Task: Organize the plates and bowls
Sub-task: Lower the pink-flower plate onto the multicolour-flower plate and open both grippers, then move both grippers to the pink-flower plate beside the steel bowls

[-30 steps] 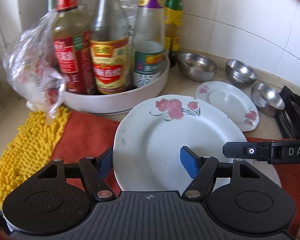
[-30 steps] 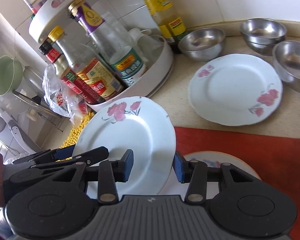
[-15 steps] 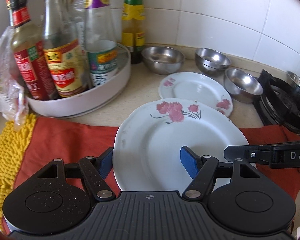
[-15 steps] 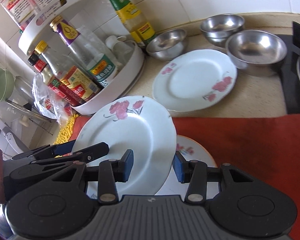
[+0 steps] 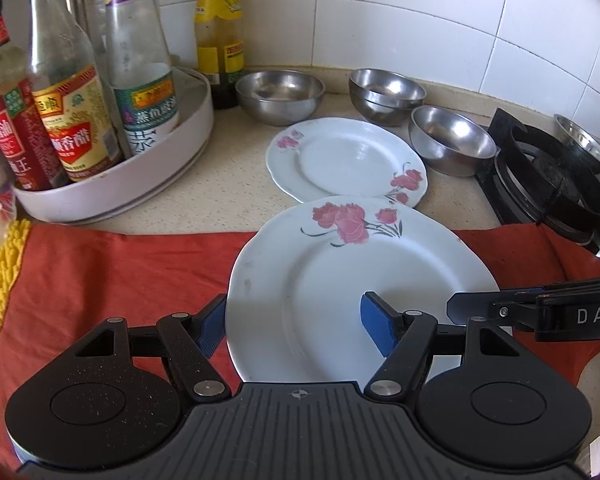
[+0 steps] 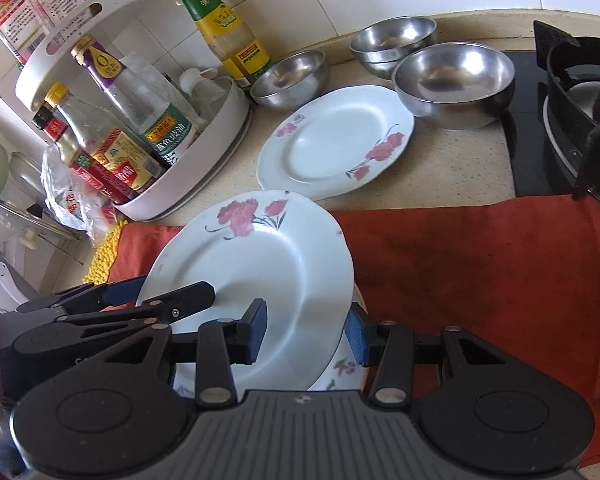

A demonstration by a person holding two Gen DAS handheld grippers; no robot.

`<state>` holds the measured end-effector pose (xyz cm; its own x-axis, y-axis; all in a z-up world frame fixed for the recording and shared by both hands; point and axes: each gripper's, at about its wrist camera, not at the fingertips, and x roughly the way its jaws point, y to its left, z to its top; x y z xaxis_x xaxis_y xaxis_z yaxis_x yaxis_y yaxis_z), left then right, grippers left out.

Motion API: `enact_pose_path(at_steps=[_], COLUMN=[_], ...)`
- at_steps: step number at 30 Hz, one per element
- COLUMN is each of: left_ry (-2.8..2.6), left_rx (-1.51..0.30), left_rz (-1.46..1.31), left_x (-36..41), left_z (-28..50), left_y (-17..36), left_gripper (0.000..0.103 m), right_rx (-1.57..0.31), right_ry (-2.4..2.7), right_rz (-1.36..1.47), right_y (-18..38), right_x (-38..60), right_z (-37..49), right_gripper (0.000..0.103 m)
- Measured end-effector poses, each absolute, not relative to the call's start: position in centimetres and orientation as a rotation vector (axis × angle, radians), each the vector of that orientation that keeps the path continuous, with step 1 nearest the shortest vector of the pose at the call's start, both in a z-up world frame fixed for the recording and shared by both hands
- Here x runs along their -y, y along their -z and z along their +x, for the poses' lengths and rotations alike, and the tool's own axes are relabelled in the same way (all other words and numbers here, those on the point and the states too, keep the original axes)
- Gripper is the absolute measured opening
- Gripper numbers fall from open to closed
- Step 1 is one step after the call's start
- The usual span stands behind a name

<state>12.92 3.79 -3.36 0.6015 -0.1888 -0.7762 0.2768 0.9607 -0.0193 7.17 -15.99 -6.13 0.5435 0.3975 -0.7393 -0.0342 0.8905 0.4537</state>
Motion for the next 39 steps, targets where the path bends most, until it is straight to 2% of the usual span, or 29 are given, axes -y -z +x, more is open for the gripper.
enact_pose_path(at_steps=[11,15,18,24,28,32,39], left_ry=[0.281,0.276,0.278,0.267,0.229,0.149,0.084], left_rx=[-0.932,-0.963,-0.951,-0.941,-0.909,-0.862,-0.853], left_rz=[0.104,0.103,0.107,0.111,0.146,0.205,0.184], left_x=[-2.9,-2.9,-2.8,-2.9,-2.8,-2.8,-3.4], left_z=[12.8,12.8,12.8,12.6,12.5,12.9,13.3], left_y=[4.8,5.7,5.7,5.4,4.5,3.4,2.3], left_gripper=[0.076,0.071,0.073,0.072,0.079,0.089,0.091], right_rx=[-0.973,-0.981,-0.978,-0.893,-0.906,-0.909,-0.886], right_ry=[-0.24,-0.235,-0.228,-0.19,-0.212,-0.23,-0.253], right_rz=[0.336,0.32,0.299,0.187,0.174,0.159,0.136], right_y=[6.5,6.8,7.0,5.9,6.1,6.3,6.5], right_x=[16.1,16.1,16.0,15.7,15.4,14.5,13.4], right_z=[6.9,6.9,6.8,6.3,6.3,6.5,7.3], right_gripper=[0.044,0.044,0.044,0.044,0.044,0.05,0.05])
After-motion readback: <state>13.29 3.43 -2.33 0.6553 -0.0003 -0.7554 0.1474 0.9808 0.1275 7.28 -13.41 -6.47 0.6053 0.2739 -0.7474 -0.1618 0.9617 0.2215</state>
